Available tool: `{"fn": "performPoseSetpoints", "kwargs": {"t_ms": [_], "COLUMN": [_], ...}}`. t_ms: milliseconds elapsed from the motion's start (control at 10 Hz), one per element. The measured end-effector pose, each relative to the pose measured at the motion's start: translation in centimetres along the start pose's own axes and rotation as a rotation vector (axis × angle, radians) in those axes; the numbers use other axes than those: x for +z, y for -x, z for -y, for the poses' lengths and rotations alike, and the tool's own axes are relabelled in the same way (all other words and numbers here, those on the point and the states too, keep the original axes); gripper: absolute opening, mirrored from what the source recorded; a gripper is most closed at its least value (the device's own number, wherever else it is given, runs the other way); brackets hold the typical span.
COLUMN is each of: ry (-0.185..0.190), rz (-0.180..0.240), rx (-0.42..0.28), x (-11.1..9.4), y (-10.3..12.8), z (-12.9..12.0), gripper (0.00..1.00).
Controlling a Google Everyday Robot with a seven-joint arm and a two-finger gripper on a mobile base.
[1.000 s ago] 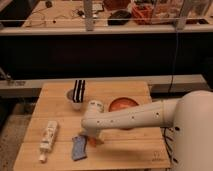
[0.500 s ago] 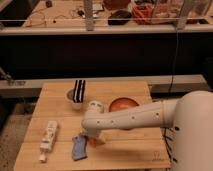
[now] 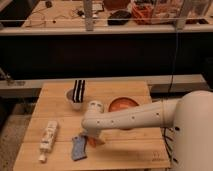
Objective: Place the pepper in the ceramic bowl
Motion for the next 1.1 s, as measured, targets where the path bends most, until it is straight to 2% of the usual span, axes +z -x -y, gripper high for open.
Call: {"fn": "performPoseSetpoints", "kwargs": {"t_ms": [1100], "ry": [-0.002], "rz": [0.007], "rx": [0.001], "x": [0.24], "y": [0.23], "z": [-0.02], "gripper": [0.77]}}
